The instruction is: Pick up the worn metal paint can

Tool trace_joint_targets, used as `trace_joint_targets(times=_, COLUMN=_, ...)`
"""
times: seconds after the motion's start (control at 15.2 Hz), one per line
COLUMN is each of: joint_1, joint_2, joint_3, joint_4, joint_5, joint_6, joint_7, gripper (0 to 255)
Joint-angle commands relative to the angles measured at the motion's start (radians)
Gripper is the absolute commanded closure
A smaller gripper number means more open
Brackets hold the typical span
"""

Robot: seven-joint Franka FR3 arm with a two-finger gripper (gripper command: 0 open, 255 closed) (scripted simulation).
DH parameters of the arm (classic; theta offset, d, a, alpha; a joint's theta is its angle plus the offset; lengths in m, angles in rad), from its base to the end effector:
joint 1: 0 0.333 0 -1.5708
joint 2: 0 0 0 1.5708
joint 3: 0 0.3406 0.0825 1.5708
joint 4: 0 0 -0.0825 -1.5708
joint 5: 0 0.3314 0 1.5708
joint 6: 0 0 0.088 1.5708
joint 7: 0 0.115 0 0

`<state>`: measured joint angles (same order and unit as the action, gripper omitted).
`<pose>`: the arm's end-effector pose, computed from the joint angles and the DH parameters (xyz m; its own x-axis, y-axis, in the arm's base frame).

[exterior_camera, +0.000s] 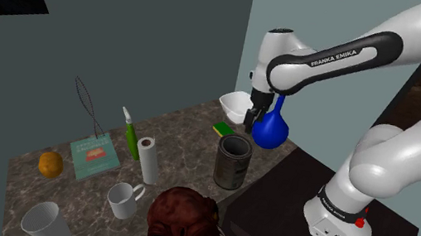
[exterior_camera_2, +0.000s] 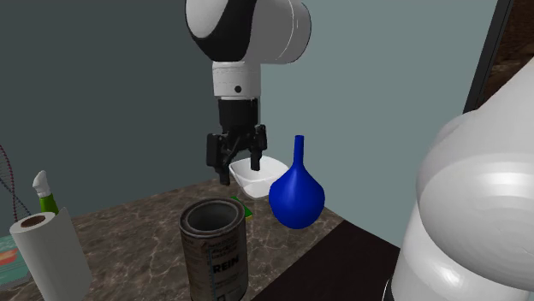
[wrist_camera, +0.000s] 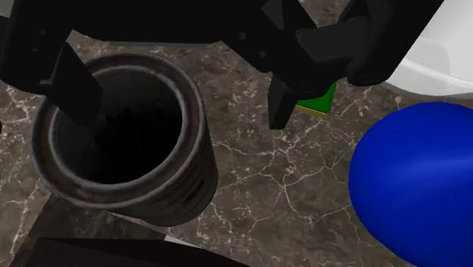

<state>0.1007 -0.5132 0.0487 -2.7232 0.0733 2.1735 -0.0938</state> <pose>0.2998 0.0486 0.4204 0.9806 0.1931 -0.0338 0.1918 -0.9807 -0.0382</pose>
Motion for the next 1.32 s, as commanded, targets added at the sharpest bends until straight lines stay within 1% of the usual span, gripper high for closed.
trace_joint_targets(times=0.0, joint_1=0.009, joint_2=0.069, joint_3=0.008, joint_4=-0.018, joint_5=0.009, joint_6=0.091, joint_7=0.000, gripper=0)
trace_joint_targets(times=0.13, joint_1=0.019, joint_2=0.143, joint_3=0.018, joint_4=-0.029, joint_5=0.019, joint_6=0.180, joint_7=0.002, gripper=0)
trace_joint_targets(times=0.59, joint_1=0.021, joint_2=0.233, joint_3=0.021, joint_4=-0.058, joint_5=0.025, joint_6=0.299, joint_7=-0.003, gripper=0)
trace_joint_targets(times=0.66, joint_1=0.022, joint_2=0.256, joint_3=0.021, joint_4=-0.063, joint_5=0.027, joint_6=0.328, joint_7=-0.005, gripper=0)
trace_joint_targets(times=0.79, joint_1=0.022, joint_2=0.256, joint_3=0.021, joint_4=-0.064, joint_5=0.027, joint_6=0.328, joint_7=-0.005, gripper=0)
trace_joint_targets(times=0.86, joint_1=0.022, joint_2=0.256, joint_3=0.022, joint_4=-0.064, joint_5=0.027, joint_6=0.328, joint_7=-0.004, gripper=255)
trace_joint_targets(times=1.25, joint_1=0.022, joint_2=0.257, joint_3=0.022, joint_4=-0.063, joint_5=0.027, joint_6=0.328, joint_7=-0.004, gripper=255)
